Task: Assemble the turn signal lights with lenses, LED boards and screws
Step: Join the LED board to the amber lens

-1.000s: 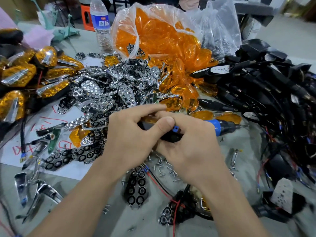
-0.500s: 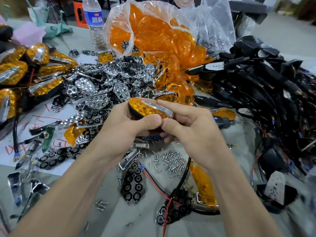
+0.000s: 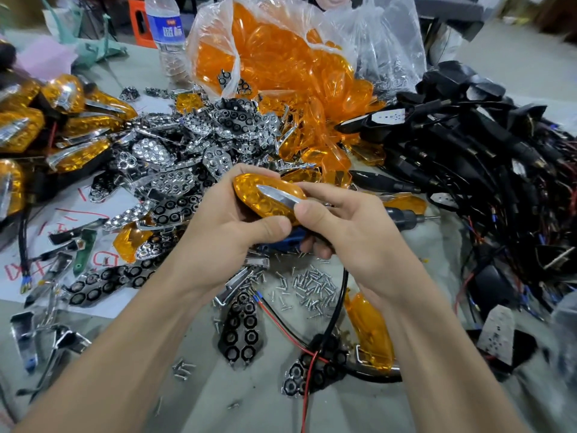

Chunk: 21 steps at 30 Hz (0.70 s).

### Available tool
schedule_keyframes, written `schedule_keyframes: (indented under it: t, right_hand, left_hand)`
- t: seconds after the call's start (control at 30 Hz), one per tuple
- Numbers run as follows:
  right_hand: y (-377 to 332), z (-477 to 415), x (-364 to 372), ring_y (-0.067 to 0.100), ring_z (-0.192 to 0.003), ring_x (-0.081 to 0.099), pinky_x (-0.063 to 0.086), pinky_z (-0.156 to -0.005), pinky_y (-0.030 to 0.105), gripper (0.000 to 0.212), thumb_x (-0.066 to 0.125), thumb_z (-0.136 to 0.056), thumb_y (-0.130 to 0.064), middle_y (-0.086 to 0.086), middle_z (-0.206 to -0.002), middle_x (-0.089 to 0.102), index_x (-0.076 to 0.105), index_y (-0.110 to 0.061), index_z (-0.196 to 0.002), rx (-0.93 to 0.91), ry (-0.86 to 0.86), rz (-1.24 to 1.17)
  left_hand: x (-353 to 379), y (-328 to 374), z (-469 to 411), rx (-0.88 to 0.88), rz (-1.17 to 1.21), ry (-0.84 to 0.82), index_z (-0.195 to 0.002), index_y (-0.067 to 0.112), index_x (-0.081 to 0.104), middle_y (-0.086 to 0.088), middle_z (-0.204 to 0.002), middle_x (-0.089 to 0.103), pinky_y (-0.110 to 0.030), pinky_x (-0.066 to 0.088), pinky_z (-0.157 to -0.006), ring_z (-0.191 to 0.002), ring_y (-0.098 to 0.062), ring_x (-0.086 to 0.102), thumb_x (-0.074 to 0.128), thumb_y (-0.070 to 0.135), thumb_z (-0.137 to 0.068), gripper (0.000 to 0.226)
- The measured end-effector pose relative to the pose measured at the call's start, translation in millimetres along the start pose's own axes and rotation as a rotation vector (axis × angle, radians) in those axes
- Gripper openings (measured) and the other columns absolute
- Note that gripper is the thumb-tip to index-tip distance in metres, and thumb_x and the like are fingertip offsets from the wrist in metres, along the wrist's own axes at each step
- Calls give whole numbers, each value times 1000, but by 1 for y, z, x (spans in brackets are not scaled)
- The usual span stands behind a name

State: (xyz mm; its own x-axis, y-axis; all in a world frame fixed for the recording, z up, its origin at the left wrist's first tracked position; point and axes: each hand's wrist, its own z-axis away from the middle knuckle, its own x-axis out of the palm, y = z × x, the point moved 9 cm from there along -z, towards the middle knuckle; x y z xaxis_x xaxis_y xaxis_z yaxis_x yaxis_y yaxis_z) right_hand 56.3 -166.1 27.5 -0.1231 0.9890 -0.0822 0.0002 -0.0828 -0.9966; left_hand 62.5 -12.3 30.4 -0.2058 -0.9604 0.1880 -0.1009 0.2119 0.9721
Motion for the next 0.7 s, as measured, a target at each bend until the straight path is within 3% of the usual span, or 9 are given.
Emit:
schedule_keyframes:
  t: [0.1, 0.2, 0.3, 0.4, 0.5, 0.6, 0.7]
  right_hand:
    - [1, -2, -1, 22, -61, 57, 48, -61, 36, 25, 69, -99, -22, 9, -75, 72, 76, -20, -124, -15, 67, 36]
    - [-2, 0, -2, 12, -58, 58, 48, -55, 21, 22, 70, -98, -14, -4, -73, 73, 77, -18, -118, -11, 62, -58]
    - [-17, 4, -11, 6, -68, 72, 53, -61, 15, 34, 79, -85, 2, -7, -83, 79, 78, -24, -108, -105, 97, -162]
    - [-26, 13, -18, 1, -94, 75, 58, -82, 18, 52, 88, -70, 3, -16, -96, 80, 80, -26, -112, -224, 316, 23]
    - [-38, 28, -4, -2, -95, 71, 53, -89, 15, 59, 89, -66, -7, -20, -100, 77, 78, -34, -117, -355, 483, 407]
    - [-44, 31, 22, 10, -97, 68, 53, -92, 27, 60, 79, -70, -7, -10, -102, 76, 73, -38, -122, -438, 358, 588]
    - [-44, 26, 29, -1, -104, 70, 55, -94, 22, 57, 77, -70, -11, -23, -111, 75, 73, -34, -123, -410, 163, 394]
  left_hand:
    - [-1, 2, 1, 21, -146, 25, -109, 20, 61, 3, -92, 75, -31, 61, -82, -89, -13, 70, 78, 10, -72, 41]
    - [-9, 9, 1, 47, -360, 83, -109, 31, 64, 7, -98, 78, -42, 63, -82, -92, -15, 74, 86, 28, -70, 44]
    - [-14, 15, 4, 87, -515, 194, -115, 38, 65, 13, -94, 80, -37, 63, -74, -83, -12, 78, 92, 32, -70, 52]
    - [-1, 3, 4, 16, -179, 149, -119, 23, 72, -3, -100, 81, -37, 65, -76, -90, -23, 79, 76, 5, -91, 33]
    - [9, -10, 4, -103, 135, 126, -112, 20, 75, -11, -106, 79, -30, 62, -76, -94, -23, 76, 70, 13, -94, 20]
    - [6, -9, 4, -135, 175, 140, -121, 10, 68, -10, -111, 78, -26, 60, -78, -95, -20, 75, 74, 30, -82, 44]
    - [-3, -8, 1, -134, 176, 137, -116, 9, 67, -11, -101, 74, -33, 59, -79, -91, -24, 72, 71, 22, -77, 42]
